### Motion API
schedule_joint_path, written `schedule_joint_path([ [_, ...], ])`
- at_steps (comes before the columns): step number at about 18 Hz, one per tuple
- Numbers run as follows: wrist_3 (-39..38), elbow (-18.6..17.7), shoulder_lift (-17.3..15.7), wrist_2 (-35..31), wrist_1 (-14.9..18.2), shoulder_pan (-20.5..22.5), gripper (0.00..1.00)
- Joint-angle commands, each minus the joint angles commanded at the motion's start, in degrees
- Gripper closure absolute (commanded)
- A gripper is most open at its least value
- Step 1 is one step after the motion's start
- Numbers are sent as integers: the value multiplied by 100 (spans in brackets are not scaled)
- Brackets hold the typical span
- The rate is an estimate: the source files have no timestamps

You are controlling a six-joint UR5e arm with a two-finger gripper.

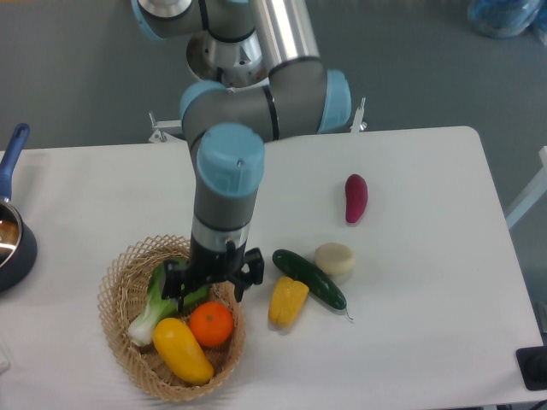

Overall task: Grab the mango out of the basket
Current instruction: 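Lower the gripper into the basket around the yellow mango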

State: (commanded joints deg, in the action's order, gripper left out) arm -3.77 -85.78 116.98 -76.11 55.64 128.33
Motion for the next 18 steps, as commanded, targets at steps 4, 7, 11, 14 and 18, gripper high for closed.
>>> schedule_joint_path([
  [4,-299,176,290,-18,-105,-80,0],
  [7,-308,238,440,-53,-106,-176,0],
  [11,-291,361,660,-272,-106,-273,0],
  [14,-282,300,677,-334,-543,-343,0],
  [18,-273,369,800,-352,-650,-352,0],
])
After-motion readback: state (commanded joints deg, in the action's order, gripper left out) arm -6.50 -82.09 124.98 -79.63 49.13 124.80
